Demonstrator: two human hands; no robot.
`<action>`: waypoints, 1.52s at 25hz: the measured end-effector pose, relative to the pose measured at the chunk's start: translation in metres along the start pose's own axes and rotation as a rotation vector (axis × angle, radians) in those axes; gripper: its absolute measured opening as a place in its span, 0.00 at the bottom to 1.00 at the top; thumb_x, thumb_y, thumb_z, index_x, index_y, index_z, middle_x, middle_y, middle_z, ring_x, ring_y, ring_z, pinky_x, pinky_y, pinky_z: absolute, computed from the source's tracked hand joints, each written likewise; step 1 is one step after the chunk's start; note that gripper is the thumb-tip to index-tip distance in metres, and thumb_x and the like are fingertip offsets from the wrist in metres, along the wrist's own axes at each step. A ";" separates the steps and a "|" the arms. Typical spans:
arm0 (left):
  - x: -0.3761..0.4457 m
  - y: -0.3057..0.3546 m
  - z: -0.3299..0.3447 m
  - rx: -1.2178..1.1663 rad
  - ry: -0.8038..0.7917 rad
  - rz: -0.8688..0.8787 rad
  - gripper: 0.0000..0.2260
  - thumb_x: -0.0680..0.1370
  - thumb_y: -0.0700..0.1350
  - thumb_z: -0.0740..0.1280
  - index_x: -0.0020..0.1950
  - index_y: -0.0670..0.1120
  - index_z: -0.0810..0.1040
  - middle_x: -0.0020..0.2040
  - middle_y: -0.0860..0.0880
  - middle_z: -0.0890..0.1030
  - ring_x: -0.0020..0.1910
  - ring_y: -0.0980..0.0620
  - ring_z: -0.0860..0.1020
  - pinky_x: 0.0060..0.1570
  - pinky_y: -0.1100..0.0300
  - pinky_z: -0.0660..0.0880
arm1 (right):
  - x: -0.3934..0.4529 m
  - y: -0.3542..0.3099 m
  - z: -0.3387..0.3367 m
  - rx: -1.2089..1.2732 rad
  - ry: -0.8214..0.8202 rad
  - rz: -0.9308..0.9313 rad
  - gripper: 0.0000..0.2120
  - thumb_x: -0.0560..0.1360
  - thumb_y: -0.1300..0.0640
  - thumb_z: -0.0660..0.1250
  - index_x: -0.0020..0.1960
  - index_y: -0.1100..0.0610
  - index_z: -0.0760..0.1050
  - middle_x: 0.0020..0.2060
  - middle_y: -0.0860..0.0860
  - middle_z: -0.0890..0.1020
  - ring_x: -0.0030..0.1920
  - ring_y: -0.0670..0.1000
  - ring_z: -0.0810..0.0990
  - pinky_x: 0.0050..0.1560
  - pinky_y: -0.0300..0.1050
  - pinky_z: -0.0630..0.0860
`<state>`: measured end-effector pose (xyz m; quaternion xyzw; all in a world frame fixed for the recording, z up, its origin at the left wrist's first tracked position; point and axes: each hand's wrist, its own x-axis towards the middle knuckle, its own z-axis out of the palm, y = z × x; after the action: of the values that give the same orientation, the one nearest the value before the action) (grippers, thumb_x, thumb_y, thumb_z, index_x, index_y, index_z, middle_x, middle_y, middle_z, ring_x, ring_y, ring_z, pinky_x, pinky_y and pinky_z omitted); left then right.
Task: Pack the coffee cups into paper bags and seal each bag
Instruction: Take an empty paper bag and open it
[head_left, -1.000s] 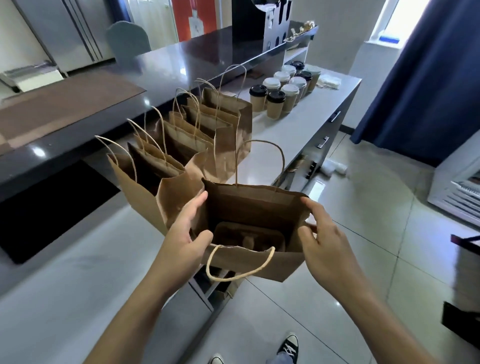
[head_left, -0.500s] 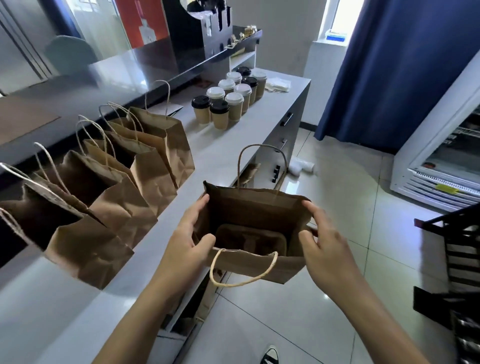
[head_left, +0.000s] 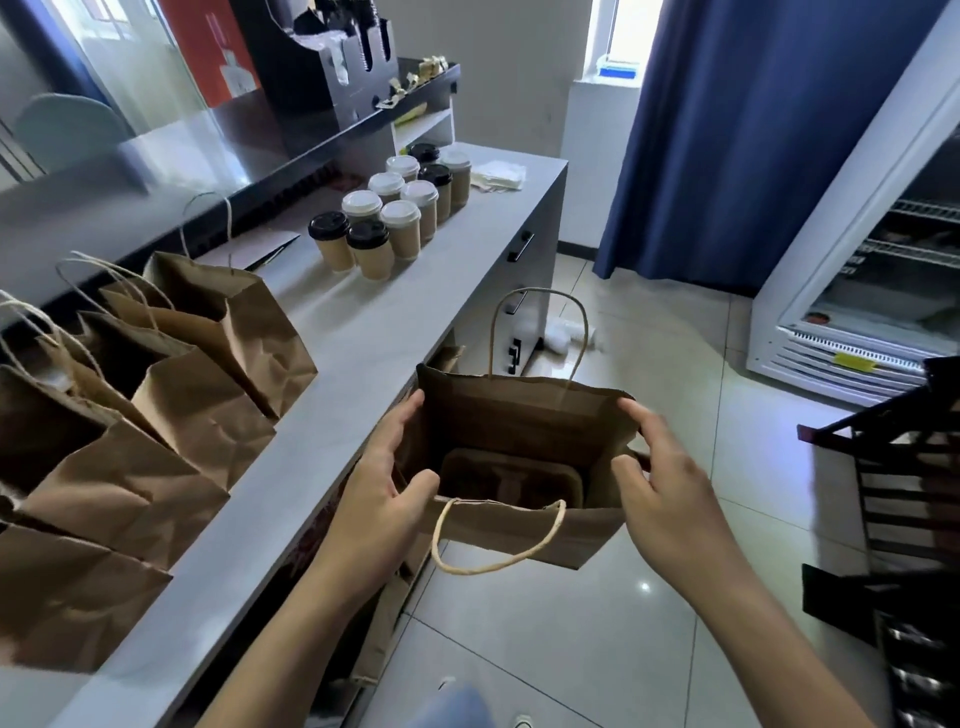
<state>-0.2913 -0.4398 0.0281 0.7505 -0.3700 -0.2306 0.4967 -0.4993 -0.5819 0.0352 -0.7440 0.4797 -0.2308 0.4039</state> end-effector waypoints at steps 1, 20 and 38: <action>0.007 0.001 0.004 -0.005 -0.012 0.003 0.33 0.78 0.33 0.63 0.79 0.59 0.65 0.77 0.60 0.68 0.69 0.27 0.65 0.69 0.34 0.66 | 0.006 0.002 -0.002 0.002 0.007 0.008 0.26 0.81 0.59 0.58 0.78 0.44 0.65 0.46 0.48 0.73 0.42 0.47 0.70 0.48 0.43 0.67; 0.209 0.008 0.054 -0.108 -0.206 0.036 0.35 0.76 0.39 0.63 0.81 0.59 0.60 0.79 0.61 0.64 0.51 0.65 0.79 0.53 0.69 0.76 | 0.191 0.000 0.003 -0.052 0.079 0.066 0.27 0.83 0.60 0.62 0.79 0.45 0.61 0.74 0.48 0.71 0.67 0.48 0.74 0.63 0.39 0.68; 0.338 0.022 0.100 -0.009 -0.110 -0.001 0.37 0.78 0.32 0.64 0.81 0.59 0.59 0.78 0.61 0.64 0.71 0.32 0.67 0.71 0.39 0.69 | 0.355 0.011 -0.012 -0.052 0.024 -0.030 0.27 0.83 0.59 0.64 0.79 0.44 0.62 0.73 0.47 0.72 0.70 0.51 0.73 0.62 0.40 0.69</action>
<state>-0.1604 -0.7674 0.0149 0.7345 -0.3954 -0.2734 0.4790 -0.3609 -0.9083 0.0172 -0.7585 0.4790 -0.2332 0.3753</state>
